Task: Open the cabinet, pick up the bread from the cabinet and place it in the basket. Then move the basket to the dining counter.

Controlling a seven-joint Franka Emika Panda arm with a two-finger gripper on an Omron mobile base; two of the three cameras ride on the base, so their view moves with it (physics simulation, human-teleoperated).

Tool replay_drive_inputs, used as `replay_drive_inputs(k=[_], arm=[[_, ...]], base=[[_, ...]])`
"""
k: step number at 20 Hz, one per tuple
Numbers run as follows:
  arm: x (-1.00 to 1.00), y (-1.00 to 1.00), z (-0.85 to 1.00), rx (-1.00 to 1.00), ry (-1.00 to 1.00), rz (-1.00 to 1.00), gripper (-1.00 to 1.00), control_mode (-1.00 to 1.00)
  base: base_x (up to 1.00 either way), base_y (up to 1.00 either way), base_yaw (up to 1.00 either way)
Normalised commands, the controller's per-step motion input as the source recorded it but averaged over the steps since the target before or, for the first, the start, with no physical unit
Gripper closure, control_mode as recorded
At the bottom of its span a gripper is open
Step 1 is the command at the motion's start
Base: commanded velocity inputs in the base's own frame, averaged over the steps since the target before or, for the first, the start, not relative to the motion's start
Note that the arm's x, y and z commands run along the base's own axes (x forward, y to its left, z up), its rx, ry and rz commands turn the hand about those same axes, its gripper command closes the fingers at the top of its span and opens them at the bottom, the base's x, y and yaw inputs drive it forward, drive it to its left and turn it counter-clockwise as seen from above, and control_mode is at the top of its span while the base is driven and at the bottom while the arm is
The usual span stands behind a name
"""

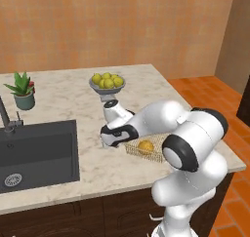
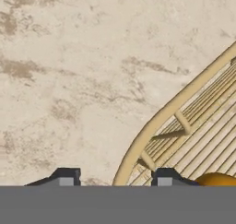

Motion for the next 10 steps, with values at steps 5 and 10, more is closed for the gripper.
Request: replay_drive_inputs(k=[5,10], arm=[[-0.18,-0.01,0.44,0.05,-0.04,0.0,-1.0,-1.0],[-0.68,-0.07,0.9,0.11,-0.36,0.0,-1.0,-1.0]], base=[[0.0,0.0,0.0],[0.0,0.0,0.0]])
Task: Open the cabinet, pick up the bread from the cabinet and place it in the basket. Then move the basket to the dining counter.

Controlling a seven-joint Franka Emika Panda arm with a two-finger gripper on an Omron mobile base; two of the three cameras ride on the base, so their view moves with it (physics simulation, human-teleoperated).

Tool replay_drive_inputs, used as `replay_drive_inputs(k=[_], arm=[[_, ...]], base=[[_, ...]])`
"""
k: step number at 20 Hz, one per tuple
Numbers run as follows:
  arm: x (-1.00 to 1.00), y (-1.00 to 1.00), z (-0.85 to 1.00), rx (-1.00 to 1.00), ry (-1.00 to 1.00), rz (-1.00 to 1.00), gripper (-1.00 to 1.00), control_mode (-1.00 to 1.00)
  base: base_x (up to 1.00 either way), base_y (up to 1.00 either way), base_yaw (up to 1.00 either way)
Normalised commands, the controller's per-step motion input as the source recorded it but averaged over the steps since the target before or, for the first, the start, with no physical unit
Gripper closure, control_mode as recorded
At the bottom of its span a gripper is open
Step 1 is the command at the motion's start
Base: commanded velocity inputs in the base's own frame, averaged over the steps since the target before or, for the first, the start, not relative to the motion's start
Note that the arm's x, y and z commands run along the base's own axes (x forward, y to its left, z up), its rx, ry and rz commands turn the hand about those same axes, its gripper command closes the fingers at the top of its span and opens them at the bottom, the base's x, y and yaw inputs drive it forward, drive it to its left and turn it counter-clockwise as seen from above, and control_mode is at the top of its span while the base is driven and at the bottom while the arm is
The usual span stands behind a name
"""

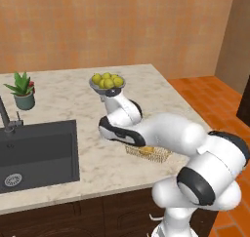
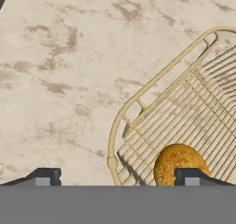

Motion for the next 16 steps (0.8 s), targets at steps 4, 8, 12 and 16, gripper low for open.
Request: replay_drive_inputs(k=[4,8,12,16], arm=[[-0.99,-0.29,1.0,0.21,-0.46,0.0,-1.0,-1.0],[-0.98,-0.66,1.0,0.3,-0.43,0.0,-1.0,-1.0],[-0.24,-0.83,1.0,0.35,0.01,-0.02,-1.0,-1.0],[-0.19,-0.83,0.85,0.31,0.1,-0.15,-1.0,-1.0]], base=[[0.0,0.0,0.0],[0.0,0.0,0.0],[0.0,0.0,0.0],[0.0,0.0,0.0]])
